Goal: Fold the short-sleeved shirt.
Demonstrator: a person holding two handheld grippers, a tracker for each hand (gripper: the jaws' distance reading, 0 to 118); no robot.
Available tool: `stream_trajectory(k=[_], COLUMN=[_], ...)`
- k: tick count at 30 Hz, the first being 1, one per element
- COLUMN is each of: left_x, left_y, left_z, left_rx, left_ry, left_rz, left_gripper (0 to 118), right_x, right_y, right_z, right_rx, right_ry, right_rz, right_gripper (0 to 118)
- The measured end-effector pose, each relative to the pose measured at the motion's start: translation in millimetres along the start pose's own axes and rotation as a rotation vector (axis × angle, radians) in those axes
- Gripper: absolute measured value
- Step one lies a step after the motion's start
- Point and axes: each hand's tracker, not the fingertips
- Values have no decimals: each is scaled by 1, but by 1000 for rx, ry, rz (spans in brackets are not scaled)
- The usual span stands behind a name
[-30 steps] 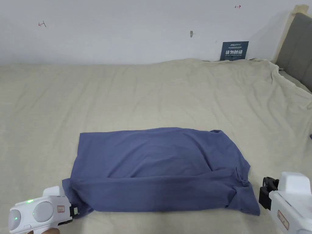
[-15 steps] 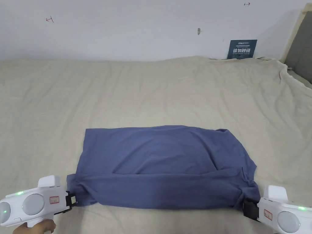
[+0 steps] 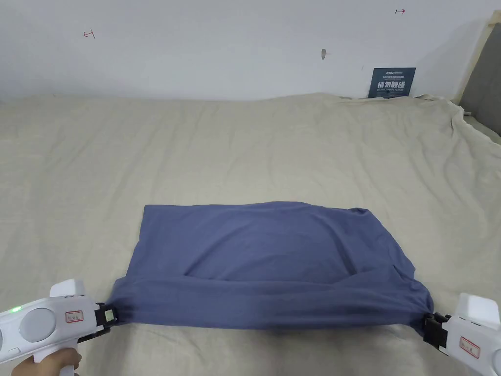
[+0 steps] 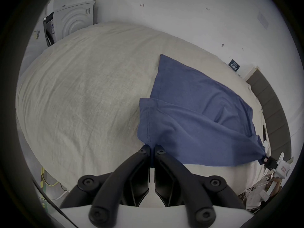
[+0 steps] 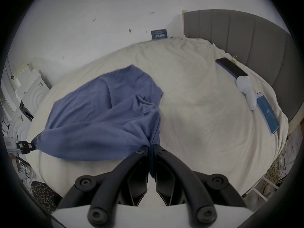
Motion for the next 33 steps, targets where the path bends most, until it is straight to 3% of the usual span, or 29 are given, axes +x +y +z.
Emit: stream_trajectory(k=[11,25,27,31,33], left_x=[-22,-25,-21,-9,-7], left_y=[-63,-90,-90,-84,-76], left_z=[46,-6,-6,4,14], left_rx=[-35,-113,-115,-120,-99], left_ry=[21,130,149,206,209], left_rz=[-51,-41,-60,-98,-93], left_gripper=[1,3,17,92,97], right_x=[3,8,4,-3,-10], right_y=[-48,-90,-86,-70,-56], right_z=[59,2,9,30,44], right_rx=[-2,-161,-164,-123,-42], right_ry=[29,-73,-72,-90,-77], right_rz=[16,14,29,45,73], right_gripper=[4,4,9,69,73])
